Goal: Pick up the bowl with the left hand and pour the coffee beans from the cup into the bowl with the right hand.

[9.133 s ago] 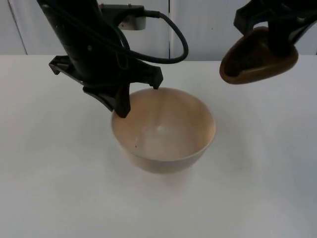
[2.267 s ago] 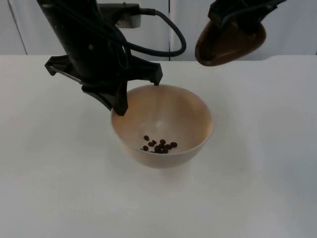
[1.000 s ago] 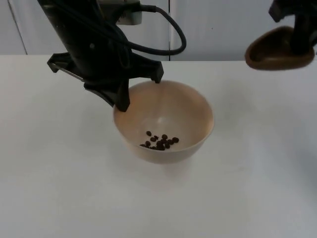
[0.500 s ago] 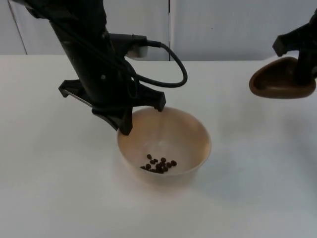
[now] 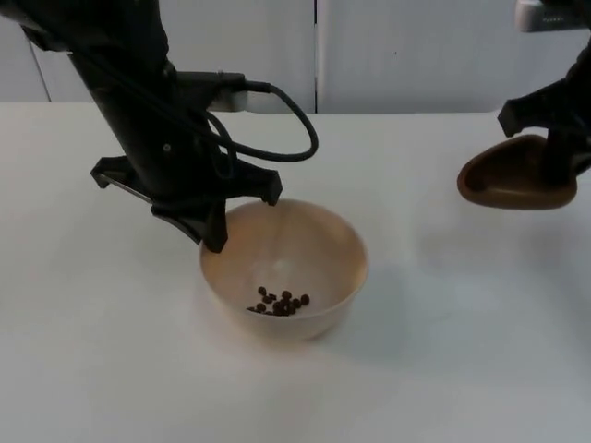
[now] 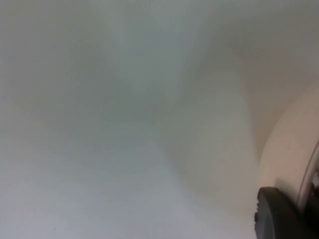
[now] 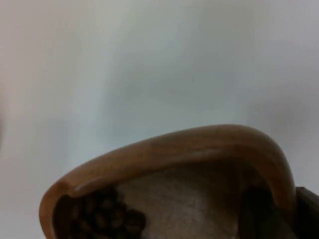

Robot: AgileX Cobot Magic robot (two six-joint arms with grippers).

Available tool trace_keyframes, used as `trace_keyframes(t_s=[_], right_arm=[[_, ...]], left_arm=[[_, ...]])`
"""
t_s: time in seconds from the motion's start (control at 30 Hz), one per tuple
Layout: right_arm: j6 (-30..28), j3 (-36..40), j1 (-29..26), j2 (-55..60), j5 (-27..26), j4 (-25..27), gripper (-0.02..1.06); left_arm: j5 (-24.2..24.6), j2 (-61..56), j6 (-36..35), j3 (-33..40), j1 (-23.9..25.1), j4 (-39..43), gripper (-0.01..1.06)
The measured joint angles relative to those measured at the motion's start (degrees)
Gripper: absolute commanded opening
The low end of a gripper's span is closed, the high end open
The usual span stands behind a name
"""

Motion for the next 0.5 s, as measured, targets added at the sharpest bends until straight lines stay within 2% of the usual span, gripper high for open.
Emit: trace_keyframes(t_s=[0.5], right_arm=[[4.34,0.28,0.00,5.90,-3.34,-1.74,0.00]], left_arm=[[-2.35,0.58,1.26,0.00,1.27,0.25,0.00]])
